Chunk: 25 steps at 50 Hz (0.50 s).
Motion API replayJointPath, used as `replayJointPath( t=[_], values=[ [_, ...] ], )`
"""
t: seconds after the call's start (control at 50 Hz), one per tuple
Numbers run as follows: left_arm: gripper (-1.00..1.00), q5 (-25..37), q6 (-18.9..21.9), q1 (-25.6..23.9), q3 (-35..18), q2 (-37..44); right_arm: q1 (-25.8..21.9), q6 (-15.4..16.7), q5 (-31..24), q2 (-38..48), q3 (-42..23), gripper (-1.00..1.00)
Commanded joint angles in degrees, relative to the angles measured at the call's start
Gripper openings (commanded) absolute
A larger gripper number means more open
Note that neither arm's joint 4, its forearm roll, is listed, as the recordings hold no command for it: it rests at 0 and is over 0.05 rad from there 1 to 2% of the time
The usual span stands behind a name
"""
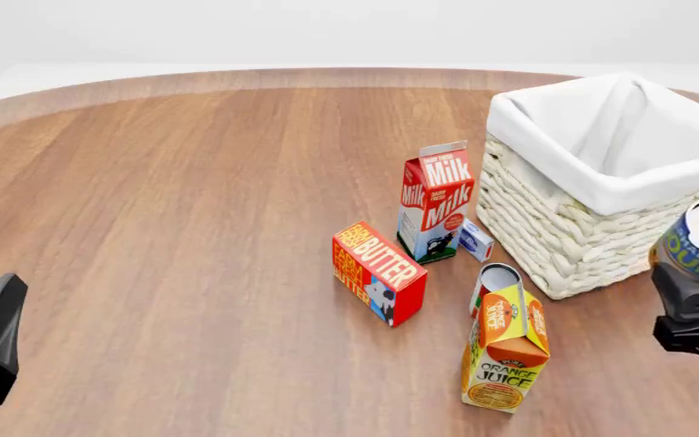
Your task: Pick up the alphabet soup, and put it in the basket.
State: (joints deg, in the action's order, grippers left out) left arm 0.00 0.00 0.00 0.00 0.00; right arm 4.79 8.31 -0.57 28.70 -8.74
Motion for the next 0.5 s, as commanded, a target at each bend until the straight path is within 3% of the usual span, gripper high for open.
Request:
replayJointPath(
  t=[0.02, 0.5],
  values=[
    [1.0, 0.0, 0.0, 0.0, 0.0, 0.0, 0.41, 0.1, -6.89, -5.8, -3.82, -1.0],
    [1.0, 0.0, 0.0, 0.0, 0.0, 0.0, -0.06, 2.09, -11.71, -7.93, -9.55, -1.0]
  ],
)
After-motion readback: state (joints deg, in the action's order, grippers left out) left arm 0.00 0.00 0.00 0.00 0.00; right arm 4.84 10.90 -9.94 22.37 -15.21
